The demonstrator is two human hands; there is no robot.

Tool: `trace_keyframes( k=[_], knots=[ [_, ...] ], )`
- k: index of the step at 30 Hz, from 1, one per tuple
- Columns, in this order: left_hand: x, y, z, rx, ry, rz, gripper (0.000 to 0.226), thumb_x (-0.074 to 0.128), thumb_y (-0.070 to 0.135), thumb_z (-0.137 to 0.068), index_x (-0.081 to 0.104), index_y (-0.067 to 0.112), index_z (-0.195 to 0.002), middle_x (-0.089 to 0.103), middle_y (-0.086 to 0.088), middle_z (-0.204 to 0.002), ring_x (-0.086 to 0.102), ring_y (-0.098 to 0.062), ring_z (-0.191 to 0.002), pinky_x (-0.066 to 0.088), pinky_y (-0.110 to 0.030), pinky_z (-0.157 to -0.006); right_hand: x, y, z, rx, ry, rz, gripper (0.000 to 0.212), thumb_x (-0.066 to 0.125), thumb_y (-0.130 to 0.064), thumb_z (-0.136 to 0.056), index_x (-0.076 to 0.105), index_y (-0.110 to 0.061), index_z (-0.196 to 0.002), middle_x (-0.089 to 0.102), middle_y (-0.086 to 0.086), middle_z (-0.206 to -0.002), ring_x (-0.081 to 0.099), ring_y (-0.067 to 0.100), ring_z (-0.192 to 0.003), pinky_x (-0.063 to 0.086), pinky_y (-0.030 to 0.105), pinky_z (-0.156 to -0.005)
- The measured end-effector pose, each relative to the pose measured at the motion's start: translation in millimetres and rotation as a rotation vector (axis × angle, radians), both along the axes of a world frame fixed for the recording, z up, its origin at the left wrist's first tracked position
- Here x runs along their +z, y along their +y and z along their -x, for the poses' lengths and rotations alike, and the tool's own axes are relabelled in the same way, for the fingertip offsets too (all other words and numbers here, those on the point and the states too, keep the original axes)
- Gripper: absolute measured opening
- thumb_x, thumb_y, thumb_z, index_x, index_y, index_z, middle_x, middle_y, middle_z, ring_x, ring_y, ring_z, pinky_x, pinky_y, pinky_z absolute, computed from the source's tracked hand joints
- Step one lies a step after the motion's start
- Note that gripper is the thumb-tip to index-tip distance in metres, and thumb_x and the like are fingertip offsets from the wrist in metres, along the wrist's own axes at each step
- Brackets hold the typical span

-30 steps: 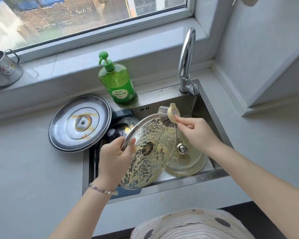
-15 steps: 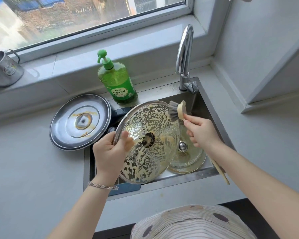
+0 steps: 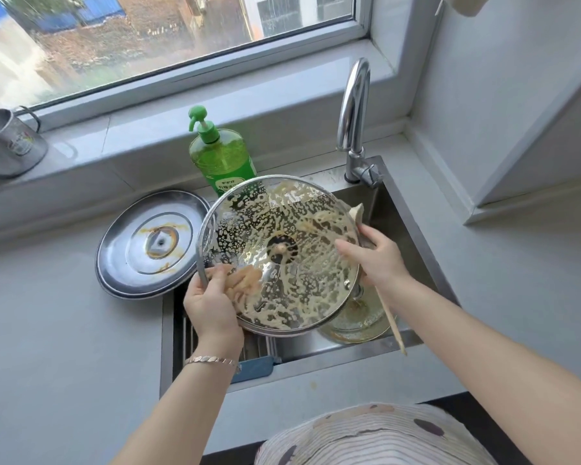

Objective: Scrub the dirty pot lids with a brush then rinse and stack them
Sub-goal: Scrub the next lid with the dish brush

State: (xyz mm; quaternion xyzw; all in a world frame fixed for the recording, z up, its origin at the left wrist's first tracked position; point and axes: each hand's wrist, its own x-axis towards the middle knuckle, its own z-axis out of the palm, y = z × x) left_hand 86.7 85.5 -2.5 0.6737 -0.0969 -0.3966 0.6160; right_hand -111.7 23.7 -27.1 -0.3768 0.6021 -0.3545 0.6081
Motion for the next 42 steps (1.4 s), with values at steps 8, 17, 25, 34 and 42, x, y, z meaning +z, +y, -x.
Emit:
trace_keyframes(
  k=[8, 17, 25, 34, 42],
  knots=[
    [-18.5, 17.4, -27.1, -0.430, -0.044, -0.119, 0.022, 0.059, -0.011, -0.083, 0.053, 0.009, -0.091, 0.073, -0.011, -0.084, 0.071, -0.023, -0.078, 0.058, -0.036, -0.066, 16.0, -0.2, 27.7, 0.141, 0.027, 0.447, 0.068, 0.069, 0.004, -0.078, 0.050, -0.042, -0.124, 0.072, -0.012, -0.097, 0.068, 0.008, -0.083, 0.053, 0.020, -0.083],
    [-9.7, -8.3, -32.2, -0.938, -1.251, 0.400, 0.023, 0.065, 0.025, -0.084, 0.065, 0.002, -0.078, 0.058, 0.000, -0.069, 0.049, -0.008, -0.061, 0.045, -0.022, -0.056, 19.0, -0.6, 26.9, 0.594, 0.435, 1.294, 0.054, 0.056, 0.002, -0.079, 0.048, -0.012, -0.131, 0.056, 0.004, -0.070, 0.050, 0.015, -0.060, 0.046, 0.018, -0.059],
    [-4.2, 1.6, -7.8, -0.748, -1.701, 0.675, 0.015, 0.042, 0.014, -0.095, 0.055, 0.009, -0.098, 0.074, -0.007, -0.086, 0.069, -0.016, -0.064, 0.049, -0.022, -0.054, 1.1, 29.9, 38.6, -0.011, 0.327, 0.682, 0.041, 0.065, -0.023, -0.086, 0.052, -0.037, -0.123, 0.064, -0.009, -0.080, 0.053, -0.004, -0.071, 0.038, 0.004, -0.066],
    [-2.1, -5.5, -0.3, -0.684, -1.707, 0.508, 0.020, 0.049, 0.009, -0.086, 0.062, 0.007, -0.070, 0.050, -0.002, -0.047, 0.043, -0.018, -0.036, 0.033, -0.019, -0.041, 15.4, 47.6, -14.1, 0.174, 0.237, 0.941, 0.033, 0.055, -0.019, -0.089, 0.057, -0.014, -0.121, 0.039, -0.025, -0.060, 0.035, -0.001, -0.054, 0.032, 0.011, -0.056],
    [-0.1, -11.1, -1.4, -0.595, -1.676, 0.371, 0.024, 0.049, 0.008, -0.083, 0.069, 0.004, -0.069, 0.050, -0.001, -0.045, 0.044, -0.018, -0.034, 0.028, -0.019, -0.041, 28.1, 49.3, 2.6, 0.246, 0.383, 0.867, 0.032, 0.057, -0.024, -0.088, 0.057, -0.025, -0.120, 0.053, -0.015, -0.058, 0.044, 0.006, -0.053, 0.041, 0.024, -0.050]
  ],
)
